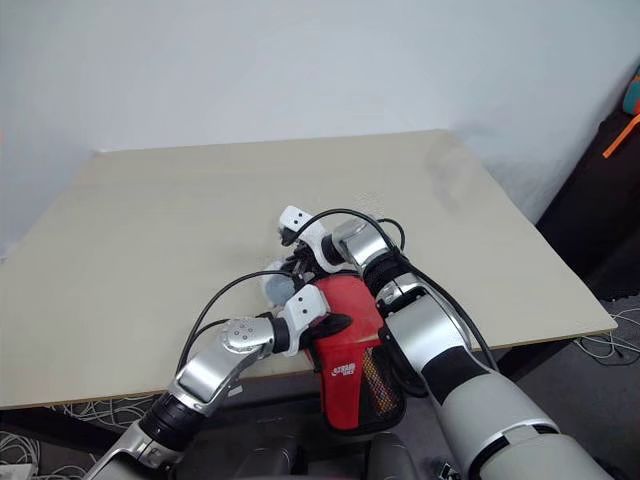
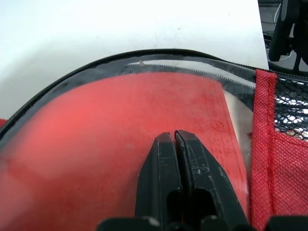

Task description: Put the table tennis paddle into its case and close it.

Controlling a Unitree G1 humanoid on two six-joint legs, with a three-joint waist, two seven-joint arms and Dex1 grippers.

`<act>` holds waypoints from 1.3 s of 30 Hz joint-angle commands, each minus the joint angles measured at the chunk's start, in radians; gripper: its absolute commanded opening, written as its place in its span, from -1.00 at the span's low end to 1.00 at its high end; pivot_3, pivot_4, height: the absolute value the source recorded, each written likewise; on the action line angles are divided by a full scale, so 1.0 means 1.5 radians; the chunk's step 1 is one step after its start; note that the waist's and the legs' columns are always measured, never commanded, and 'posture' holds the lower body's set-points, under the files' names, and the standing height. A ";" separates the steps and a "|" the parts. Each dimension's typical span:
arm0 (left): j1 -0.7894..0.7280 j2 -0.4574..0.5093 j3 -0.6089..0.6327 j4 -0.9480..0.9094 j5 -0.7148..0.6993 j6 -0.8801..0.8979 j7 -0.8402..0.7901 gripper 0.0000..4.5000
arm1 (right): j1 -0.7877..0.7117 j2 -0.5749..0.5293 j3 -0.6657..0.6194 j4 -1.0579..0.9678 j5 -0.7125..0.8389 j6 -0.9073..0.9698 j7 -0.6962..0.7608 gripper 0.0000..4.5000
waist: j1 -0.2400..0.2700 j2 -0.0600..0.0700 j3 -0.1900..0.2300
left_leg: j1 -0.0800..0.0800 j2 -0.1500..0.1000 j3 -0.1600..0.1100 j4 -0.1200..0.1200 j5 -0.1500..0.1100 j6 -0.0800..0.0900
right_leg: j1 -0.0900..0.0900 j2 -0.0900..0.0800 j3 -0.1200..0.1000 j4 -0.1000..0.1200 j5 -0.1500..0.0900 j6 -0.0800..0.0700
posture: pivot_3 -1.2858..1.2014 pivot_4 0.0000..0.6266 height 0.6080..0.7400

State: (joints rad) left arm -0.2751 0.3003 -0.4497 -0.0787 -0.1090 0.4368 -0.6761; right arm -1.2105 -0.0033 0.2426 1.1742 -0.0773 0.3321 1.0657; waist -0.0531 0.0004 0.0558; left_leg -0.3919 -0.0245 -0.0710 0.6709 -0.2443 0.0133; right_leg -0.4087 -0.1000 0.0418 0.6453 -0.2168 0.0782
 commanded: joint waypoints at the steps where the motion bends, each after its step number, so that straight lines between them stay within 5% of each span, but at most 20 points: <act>1: 0.019 0.014 0.000 0.009 -0.003 0.048 -0.014 -1.00 | -0.042 0.003 -0.041 -0.001 0.023 0.007 -0.030 -1.00 | 0.000 0.000 0.000 | 0.000 0.000 0.000 0.000 0.000 0.000 | 0.000 0.000 0.000 0.000 0.000 0.000 | 0.03 -1.00 0.36; 18: 0.016 0.015 0.001 0.013 0.000 0.071 -0.025 -1.00 | -0.085 0.012 -0.155 0.055 0.041 -0.013 -0.282 -1.00 | -0.002 0.000 0.000 | 0.000 0.000 0.000 0.000 0.000 0.000 | 0.000 0.000 0.000 0.000 0.000 0.000 | 0.03 -1.00 0.36; 27: 0.012 0.010 0.000 0.026 0.007 0.064 -0.018 -1.00 | -0.078 -0.034 -0.109 0.065 -0.028 -0.052 -0.354 -1.00 | 0.000 0.000 0.000 | 0.000 0.000 0.000 0.000 0.000 0.000 | 0.000 0.000 0.000 0.000 0.000 0.000 | 0.03 -1.00 0.36; 39: 0.003 0.000 0.001 0.048 0.014 0.043 -0.009 -1.00 | -0.035 -0.150 -0.073 0.016 -0.061 -0.040 -0.310 -1.00 | 0.000 0.001 -0.001 | 0.000 -0.001 0.000 0.000 0.001 0.000 | 0.001 -0.001 0.000 0.000 0.000 0.000 | 0.03 -1.00 0.36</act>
State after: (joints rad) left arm -0.2840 0.2910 -0.4292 -0.0632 -0.1257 0.4782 -0.7001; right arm -1.2377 -0.1857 0.1380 1.2724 -0.1597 0.2812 0.5964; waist -0.0524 0.0016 0.0550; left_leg -0.3914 -0.0258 -0.0710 0.6710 -0.2432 0.0137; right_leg -0.4068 -0.1012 0.0419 0.6455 -0.2167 0.0781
